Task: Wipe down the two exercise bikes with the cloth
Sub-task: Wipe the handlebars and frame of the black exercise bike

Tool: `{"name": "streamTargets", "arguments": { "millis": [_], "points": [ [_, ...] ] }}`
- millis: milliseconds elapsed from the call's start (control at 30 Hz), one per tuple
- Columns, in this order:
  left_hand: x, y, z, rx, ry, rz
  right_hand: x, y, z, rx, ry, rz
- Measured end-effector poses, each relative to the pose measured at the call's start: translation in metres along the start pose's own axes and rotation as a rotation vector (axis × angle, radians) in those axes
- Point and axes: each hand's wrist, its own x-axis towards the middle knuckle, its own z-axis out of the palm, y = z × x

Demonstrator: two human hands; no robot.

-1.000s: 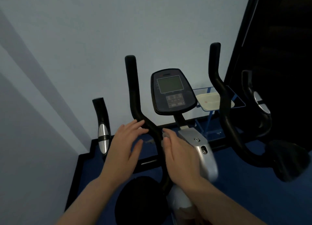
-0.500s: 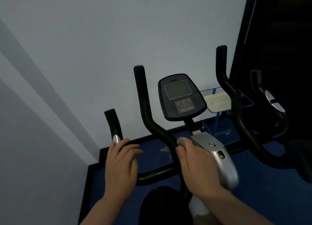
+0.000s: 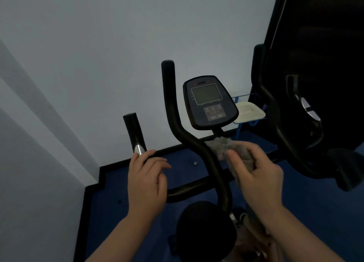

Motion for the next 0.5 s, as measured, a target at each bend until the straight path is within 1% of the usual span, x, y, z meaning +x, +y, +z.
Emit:
{"name": "streamTargets", "arguments": {
  "millis": [33, 100, 167, 233, 300, 367, 400, 467, 500],
  "points": [
    [-0.001, 0.001, 0.001, -0.017, 0.004, -0.008, 0.001, -0.005, 0.003, 0.001, -0.041, -0.074],
    [-0.003, 0.004, 0.003, -0.065, 0.038, -0.072, 0.003, -0.012, 0.013, -0.079, -0.184, -0.293],
    [-0.005, 0.007, 0.005, -0.18, 0.096, -0.223, 0.003, -0.013, 0.021, -0.152, -0.332, -0.51],
    [-0.006, 0.009, 0.006, -0.295, 0.11, -0.336, 0.004, -0.01, 0.023, -0.211, -0.469, -0.668],
    [-0.008, 0.008, 0.006, -0.329, 0.081, -0.356, 0.007, -0.004, 0.017, -0.286, -0.637, -0.78],
    [-0.009, 0.007, 0.005, -0.329, 0.063, -0.341, 0.017, 0.005, 0.005, -0.38, -0.814, -0.865],
    [-0.009, 0.006, 0.005, -0.328, 0.058, -0.334, 0.022, 0.01, 0.001, -0.445, -0.872, -0.913],
    [-0.01, 0.007, 0.005, -0.327, 0.058, -0.336, 0.027, 0.015, -0.002, -0.549, -0.898, -0.975],
    [-0.011, 0.007, 0.005, -0.321, 0.06, -0.342, 0.026, 0.013, 0.001, -0.573, -0.9, -0.974]
  ]
}}
